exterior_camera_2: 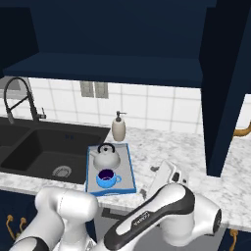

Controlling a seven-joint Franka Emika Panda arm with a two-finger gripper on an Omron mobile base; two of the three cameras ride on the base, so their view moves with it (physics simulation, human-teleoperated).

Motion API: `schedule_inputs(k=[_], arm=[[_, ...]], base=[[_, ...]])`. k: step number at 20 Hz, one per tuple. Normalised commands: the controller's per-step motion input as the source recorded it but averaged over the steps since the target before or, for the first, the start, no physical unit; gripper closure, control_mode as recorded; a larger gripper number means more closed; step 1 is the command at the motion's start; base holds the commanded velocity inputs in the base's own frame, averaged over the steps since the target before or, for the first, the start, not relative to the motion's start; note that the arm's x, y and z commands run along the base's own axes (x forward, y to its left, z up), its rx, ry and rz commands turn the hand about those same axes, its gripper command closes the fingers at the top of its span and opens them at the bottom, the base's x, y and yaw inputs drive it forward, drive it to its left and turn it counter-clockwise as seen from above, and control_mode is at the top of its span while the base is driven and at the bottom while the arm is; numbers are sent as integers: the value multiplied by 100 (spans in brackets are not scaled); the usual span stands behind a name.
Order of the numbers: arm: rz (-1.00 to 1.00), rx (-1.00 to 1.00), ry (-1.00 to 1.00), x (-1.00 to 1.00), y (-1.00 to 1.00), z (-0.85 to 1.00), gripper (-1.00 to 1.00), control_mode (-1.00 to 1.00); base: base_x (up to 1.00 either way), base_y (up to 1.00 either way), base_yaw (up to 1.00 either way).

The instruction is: Pick the kettle from the counter and place it on the tray. Then pick the mug from the cabinet and place it on the tray. Then close the cabinet doors.

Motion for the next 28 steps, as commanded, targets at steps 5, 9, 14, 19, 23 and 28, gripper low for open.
schedule_inputs(k=[5, 9, 14, 19, 23, 28], arm=[[-7, 0, -24, -11, -46, 40, -100, -100], [-3, 0, -21, 0, -50, 30, -100, -100], [0, 2, -10, 18, -19, -16, -100, -100], [0, 8, -1, 15, -22, -3, -100, -100], [1, 10, -2, 20, -33, -5, -100, -100], [0, 5, -6, 7, -40, 10, -100, -100]], base=[[0, 0, 0], [0, 0, 0], [0, 0, 0], [0, 0, 0], [0, 0, 0], [0, 0, 0]])
